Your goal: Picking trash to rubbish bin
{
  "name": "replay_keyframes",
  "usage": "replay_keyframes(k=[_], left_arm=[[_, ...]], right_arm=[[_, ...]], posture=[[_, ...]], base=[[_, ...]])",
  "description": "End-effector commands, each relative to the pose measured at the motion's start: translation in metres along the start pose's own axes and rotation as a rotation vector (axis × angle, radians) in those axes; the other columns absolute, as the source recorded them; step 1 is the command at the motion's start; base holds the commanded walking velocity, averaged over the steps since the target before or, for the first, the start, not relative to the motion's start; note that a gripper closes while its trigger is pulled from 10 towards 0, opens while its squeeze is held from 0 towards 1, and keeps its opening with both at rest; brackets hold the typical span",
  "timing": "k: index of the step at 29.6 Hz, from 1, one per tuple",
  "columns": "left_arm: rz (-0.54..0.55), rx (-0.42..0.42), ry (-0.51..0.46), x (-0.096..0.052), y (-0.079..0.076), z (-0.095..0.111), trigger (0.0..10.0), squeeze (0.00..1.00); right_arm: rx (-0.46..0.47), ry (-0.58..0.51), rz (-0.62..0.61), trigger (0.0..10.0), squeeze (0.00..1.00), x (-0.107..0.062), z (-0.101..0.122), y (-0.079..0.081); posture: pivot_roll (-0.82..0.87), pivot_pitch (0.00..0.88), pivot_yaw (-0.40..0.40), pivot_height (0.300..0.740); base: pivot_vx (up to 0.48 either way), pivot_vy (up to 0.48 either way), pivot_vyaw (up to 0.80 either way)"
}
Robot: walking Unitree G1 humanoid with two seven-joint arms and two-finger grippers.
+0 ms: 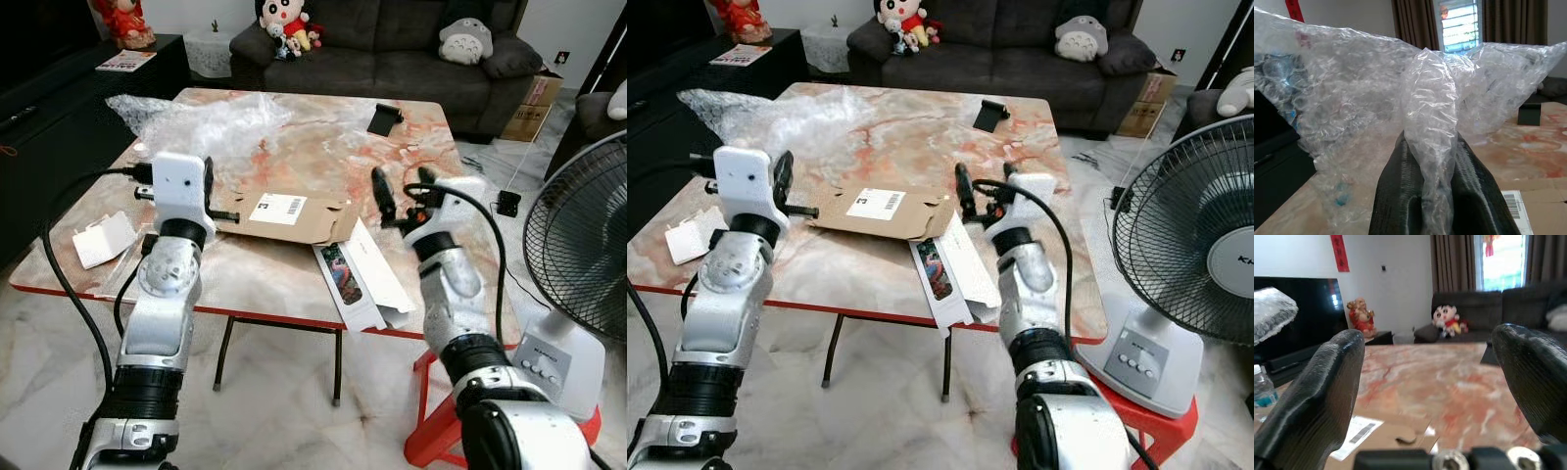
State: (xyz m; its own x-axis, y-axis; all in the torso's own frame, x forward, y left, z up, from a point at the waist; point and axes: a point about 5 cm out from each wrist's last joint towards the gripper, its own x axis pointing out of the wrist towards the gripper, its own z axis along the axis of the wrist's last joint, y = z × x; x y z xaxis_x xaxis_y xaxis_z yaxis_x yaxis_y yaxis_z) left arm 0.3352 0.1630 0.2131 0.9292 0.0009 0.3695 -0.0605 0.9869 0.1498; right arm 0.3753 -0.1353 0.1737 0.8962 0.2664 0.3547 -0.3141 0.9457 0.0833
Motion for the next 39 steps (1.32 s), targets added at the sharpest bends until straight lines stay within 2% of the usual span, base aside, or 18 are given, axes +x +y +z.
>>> replay_keyframes(k=[1,7,13,19,25,30,39], left_arm=[[0.013,0.025,-0.006,-0.002,0.001,-0.004,10.0,0.0],[0.022,0.027,0.047,-0.01,0.002,-0.028,10.0,0.0],[0.034,0.007,0.037,-0.01,0.003,-0.03,10.0,0.0],[0.01,0.014,0.036,-0.007,-0.004,-0.035,10.0,0.0],[-0.004,0.036,0.043,-0.008,-0.004,-0.038,10.0,0.0],[0.003,0.051,0.049,-0.012,-0.005,-0.043,10.0,0.0],[0.035,0.042,0.063,-0.013,-0.003,-0.047,10.0,0.0]], right_arm=[[-0.031,-0.028,0.033,10.0,0.0,0.006,0.007,0.007],[-0.023,0.005,-0.002,10.0,0.0,-0.003,-0.008,0.011],[-0.03,0.006,-0.017,10.0,0.0,-0.007,-0.009,0.01],[-0.04,-0.003,-0.042,10.0,0.0,-0.008,-0.008,0.005],[-0.028,-0.009,-0.06,10.0,0.0,-0.01,-0.009,0.006],[-0.022,0.013,-0.062,10.0,0.0,-0.021,-0.018,0.007],[-0.017,0.001,-0.058,10.0,0.0,-0.008,-0.007,0.002]], posture=[[0.06,0.0,-0.019,0.74],[0.05,0.0,0.017,0.74],[0.05,0.0,0.04,0.74],[0.05,0.0,0.057,0.74],[0.05,0.0,0.054,0.74],[0.03,0.0,0.033,0.74],[-0.01,0.0,0.0,0.74]], base=[[0.0,0.0,0.0],[0.0,0.0,0.0],[0.0,0.0,0.0],[0.0,0.0,0.0],[0.0,0.0,0.0],[0.0,0.0,0.0],[0.0,0.0,0.0]])
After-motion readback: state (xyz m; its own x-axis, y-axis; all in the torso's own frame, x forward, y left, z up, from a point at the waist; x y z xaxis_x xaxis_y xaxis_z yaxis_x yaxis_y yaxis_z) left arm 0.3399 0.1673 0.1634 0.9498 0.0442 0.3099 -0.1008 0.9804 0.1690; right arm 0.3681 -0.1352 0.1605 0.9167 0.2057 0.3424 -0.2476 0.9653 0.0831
